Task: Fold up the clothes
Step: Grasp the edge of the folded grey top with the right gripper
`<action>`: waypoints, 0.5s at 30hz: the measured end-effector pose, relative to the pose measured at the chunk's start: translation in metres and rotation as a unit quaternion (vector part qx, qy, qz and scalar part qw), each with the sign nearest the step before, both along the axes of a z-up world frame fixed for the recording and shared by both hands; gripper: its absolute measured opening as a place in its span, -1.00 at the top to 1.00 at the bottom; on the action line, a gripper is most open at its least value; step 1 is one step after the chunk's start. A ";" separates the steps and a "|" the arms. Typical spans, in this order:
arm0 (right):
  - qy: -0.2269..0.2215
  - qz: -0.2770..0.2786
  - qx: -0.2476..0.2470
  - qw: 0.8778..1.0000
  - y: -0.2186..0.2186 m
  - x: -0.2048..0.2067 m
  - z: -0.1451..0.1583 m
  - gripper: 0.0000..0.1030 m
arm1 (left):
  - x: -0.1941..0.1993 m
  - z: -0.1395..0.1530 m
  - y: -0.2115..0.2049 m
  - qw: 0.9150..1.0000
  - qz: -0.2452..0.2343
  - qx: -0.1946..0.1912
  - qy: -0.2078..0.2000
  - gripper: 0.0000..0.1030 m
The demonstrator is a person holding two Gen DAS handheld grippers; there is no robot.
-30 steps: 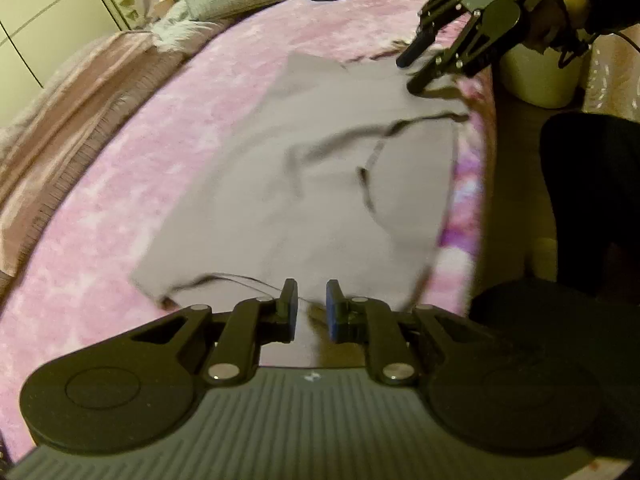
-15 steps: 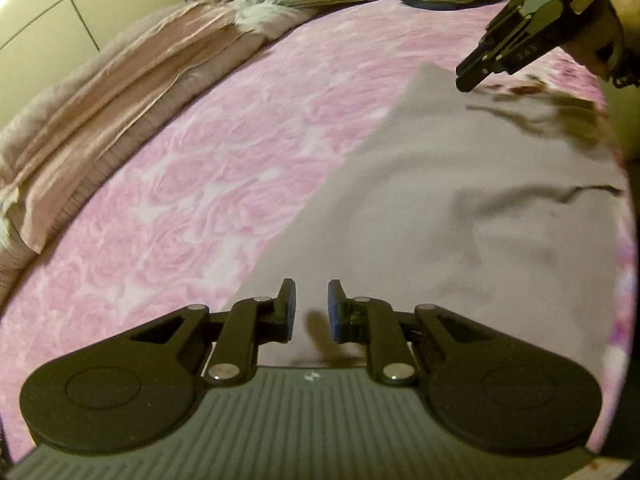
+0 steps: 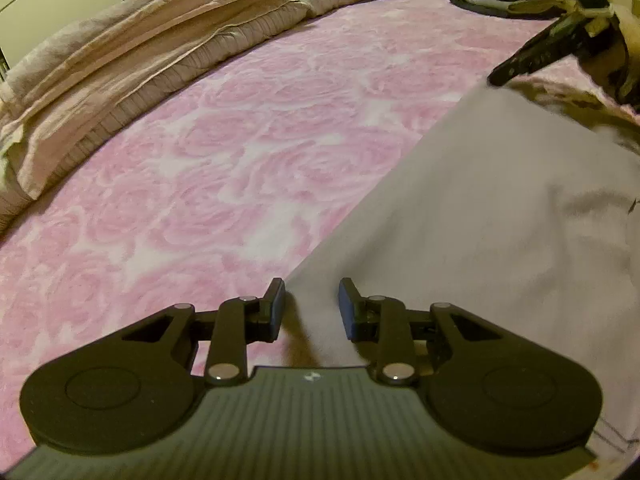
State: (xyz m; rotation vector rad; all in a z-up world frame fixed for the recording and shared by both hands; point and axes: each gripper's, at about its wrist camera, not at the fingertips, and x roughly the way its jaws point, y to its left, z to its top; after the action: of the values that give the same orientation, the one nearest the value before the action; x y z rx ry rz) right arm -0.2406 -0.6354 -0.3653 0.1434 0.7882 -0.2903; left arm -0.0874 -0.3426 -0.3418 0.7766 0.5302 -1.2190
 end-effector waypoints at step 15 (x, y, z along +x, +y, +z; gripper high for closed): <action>-0.043 0.266 -0.048 0.962 0.265 -0.118 0.028 0.59 | -0.047 0.018 0.094 0.999 -0.030 0.011 -0.033 0.50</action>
State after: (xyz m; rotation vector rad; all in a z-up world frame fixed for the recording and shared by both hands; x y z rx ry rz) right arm -0.3586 -0.3700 -0.3378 -0.1474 0.6969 0.1869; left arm -0.1345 -0.2486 -0.3243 0.8533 0.4686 -1.2405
